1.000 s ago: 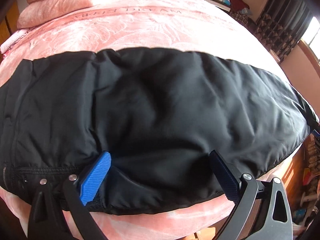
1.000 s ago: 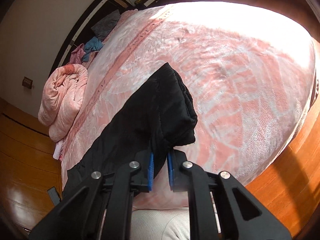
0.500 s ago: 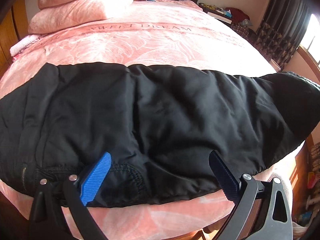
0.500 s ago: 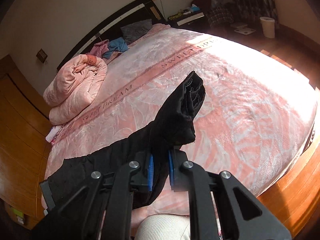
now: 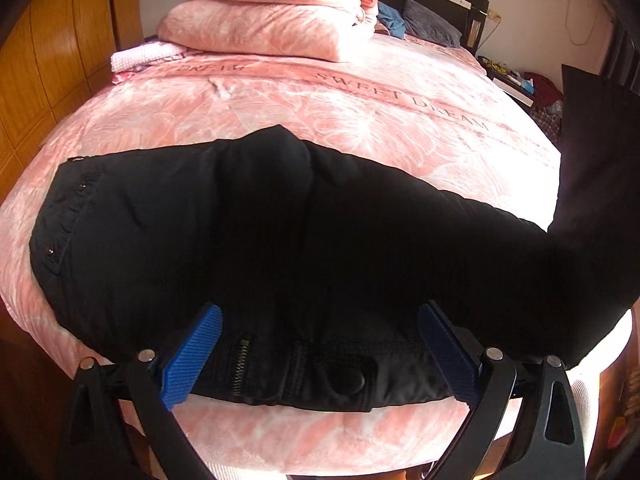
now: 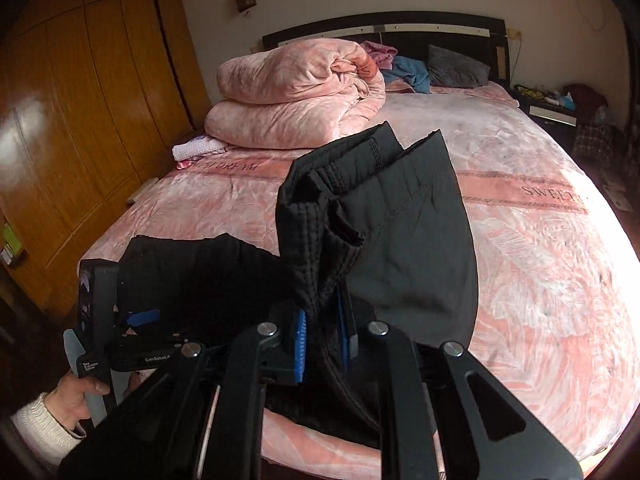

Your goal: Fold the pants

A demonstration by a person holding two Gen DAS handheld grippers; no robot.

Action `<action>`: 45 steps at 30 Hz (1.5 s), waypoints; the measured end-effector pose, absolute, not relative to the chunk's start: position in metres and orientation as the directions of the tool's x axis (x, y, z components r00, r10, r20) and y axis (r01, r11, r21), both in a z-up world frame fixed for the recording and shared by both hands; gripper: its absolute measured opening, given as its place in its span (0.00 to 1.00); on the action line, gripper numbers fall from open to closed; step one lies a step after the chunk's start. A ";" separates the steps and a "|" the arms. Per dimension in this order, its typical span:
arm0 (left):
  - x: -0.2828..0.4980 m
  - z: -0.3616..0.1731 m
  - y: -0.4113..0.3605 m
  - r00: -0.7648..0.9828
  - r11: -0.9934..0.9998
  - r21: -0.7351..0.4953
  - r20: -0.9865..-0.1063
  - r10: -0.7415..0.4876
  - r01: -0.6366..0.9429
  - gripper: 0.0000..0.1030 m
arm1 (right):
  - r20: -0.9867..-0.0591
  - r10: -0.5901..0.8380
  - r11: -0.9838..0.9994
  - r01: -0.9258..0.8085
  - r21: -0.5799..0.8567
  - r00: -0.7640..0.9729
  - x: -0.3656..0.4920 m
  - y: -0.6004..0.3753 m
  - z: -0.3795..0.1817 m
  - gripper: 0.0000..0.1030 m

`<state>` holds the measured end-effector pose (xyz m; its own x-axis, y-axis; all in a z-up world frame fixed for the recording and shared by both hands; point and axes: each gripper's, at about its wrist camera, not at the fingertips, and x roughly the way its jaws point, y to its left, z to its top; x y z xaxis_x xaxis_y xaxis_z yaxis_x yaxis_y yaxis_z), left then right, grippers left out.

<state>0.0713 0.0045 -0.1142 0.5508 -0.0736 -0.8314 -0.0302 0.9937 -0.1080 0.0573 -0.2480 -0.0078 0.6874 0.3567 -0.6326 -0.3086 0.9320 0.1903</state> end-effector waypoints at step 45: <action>0.071 -0.150 0.081 0.488 0.982 -0.102 -0.873 -0.011 -0.160 0.96 | -0.775 0.483 0.836 -0.477 0.271 0.407 0.064 -0.119 -0.102 0.07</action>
